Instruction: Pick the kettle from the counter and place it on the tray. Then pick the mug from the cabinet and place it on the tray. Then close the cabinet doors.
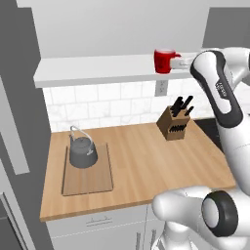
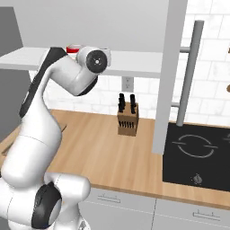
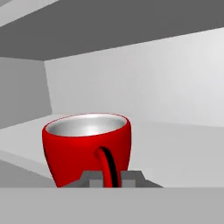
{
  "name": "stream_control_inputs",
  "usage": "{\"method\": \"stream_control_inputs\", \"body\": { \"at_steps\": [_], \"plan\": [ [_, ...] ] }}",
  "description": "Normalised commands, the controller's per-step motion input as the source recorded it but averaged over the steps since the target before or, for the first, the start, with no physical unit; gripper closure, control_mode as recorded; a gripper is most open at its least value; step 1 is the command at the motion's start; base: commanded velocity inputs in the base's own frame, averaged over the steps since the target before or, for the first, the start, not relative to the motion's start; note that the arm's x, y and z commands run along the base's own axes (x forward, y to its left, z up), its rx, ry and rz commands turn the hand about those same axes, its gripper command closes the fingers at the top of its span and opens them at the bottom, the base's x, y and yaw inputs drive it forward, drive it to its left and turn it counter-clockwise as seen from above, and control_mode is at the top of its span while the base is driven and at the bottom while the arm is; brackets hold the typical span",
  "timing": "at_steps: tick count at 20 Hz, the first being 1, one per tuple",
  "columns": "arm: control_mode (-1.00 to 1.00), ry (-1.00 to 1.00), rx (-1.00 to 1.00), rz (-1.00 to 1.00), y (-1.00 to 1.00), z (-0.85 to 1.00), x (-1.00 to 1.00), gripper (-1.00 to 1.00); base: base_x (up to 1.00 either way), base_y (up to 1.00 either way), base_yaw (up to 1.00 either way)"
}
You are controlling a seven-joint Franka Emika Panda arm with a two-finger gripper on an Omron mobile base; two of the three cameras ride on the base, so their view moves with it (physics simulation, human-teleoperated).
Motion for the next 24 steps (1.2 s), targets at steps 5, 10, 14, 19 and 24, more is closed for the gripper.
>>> {"method": "stream_control_inputs", "body": {
  "at_steps": [5,10,14,19,24],
  "plan": [
    [-1.00,-0.06,-0.02,0.00,0.31,0.02,-0.89,1.00,0.00,0.00,0.00],
    [-1.00,0.02,0.00,-0.01,0.22,0.04,-0.74,1.00,0.00,0.00,0.00],
    [-1.00,0.00,0.00,-0.06,0.16,0.05,-0.71,1.00,0.00,0.00,0.00],
    [-1.00,0.00,0.01,-0.07,0.12,0.11,-0.69,1.00,0.00,0.00,0.00],
    [-1.00,0.07,0.00,-0.03,0.28,0.02,-0.58,1.00,0.00,0.00,0.00]
  ]
}}
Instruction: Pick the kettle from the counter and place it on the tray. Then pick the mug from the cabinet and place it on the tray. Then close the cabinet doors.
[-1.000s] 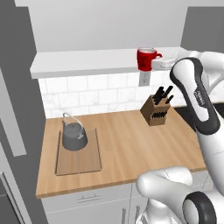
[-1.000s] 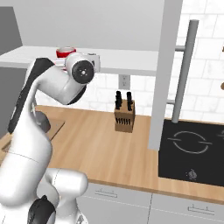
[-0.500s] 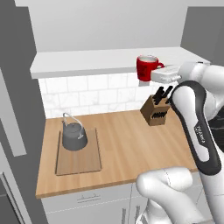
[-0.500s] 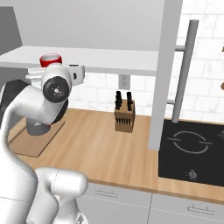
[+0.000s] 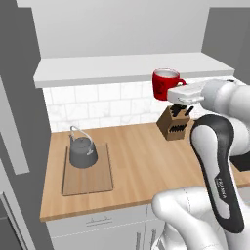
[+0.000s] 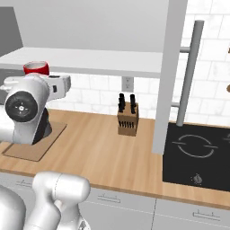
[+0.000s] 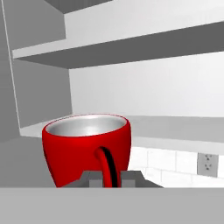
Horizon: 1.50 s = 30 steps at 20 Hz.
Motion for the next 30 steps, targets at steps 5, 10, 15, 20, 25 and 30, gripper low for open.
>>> {"method": "stream_control_inputs", "body": {
  "at_steps": [5,10,15,20,25,30],
  "plan": [
    [-1.00,0.31,-0.03,0.09,0.48,-0.09,-0.37,1.00,0.00,0.00,0.00],
    [-1.00,0.16,0.03,0.34,0.34,-0.37,-0.39,1.00,0.00,0.00,0.00],
    [-1.00,-0.05,0.01,0.36,0.31,-0.67,-0.49,1.00,0.00,0.00,0.00],
    [-1.00,-0.02,-0.03,0.08,0.41,-0.85,-0.25,1.00,0.00,0.00,0.00],
    [-1.00,0.19,-0.05,0.01,0.51,-0.78,0.08,1.00,0.00,0.00,0.00],
    [-1.00,0.00,0.03,0.00,0.35,-0.70,0.25,1.00,0.00,0.00,0.00]
  ]
}}
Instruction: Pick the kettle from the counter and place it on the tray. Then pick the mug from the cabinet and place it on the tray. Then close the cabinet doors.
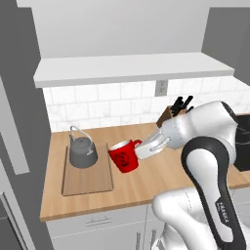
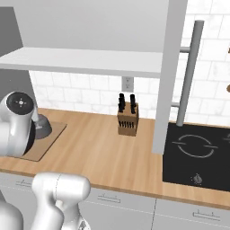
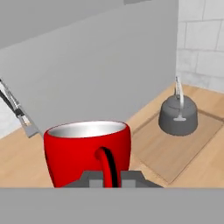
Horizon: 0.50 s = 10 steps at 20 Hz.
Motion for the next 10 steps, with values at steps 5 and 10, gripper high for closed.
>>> {"method": "stream_control_inputs", "body": {
  "at_steps": [5,10],
  "plan": [
    [-1.00,0.02,0.00,0.00,0.32,-0.81,0.28,1.00,0.00,0.00,0.00],
    [-1.00,-0.01,0.02,0.00,0.08,-0.70,0.42,1.00,0.00,0.00,0.00]
  ]
}}
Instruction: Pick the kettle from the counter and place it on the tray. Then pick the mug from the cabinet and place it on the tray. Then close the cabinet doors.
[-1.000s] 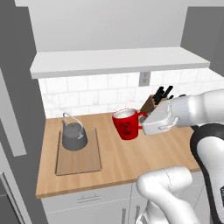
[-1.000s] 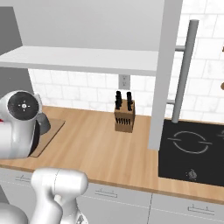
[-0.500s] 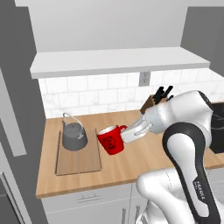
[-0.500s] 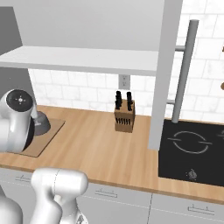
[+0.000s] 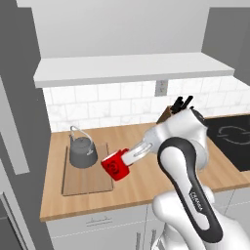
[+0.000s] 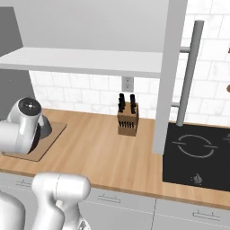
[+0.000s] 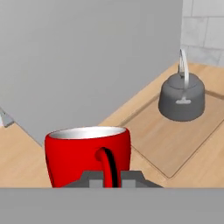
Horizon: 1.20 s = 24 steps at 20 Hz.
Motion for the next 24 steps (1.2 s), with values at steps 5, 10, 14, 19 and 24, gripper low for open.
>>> {"method": "stream_control_inputs", "body": {
  "at_steps": [5,10,14,19,24],
  "plan": [
    [-1.00,-0.01,0.06,0.00,0.00,-0.70,0.18,1.00,0.00,0.00,0.00],
    [-1.00,-0.08,0.18,0.00,0.10,-0.56,0.09,1.00,0.00,0.00,0.00],
    [-1.00,-0.08,0.24,0.00,0.10,-0.48,0.25,1.00,0.00,0.00,0.00],
    [-1.00,-0.11,0.15,0.00,0.16,-0.53,0.30,1.00,0.00,0.00,0.00],
    [-1.00,-0.14,0.04,0.00,0.30,-0.53,0.27,1.00,0.00,0.00,0.00]
  ]
}}
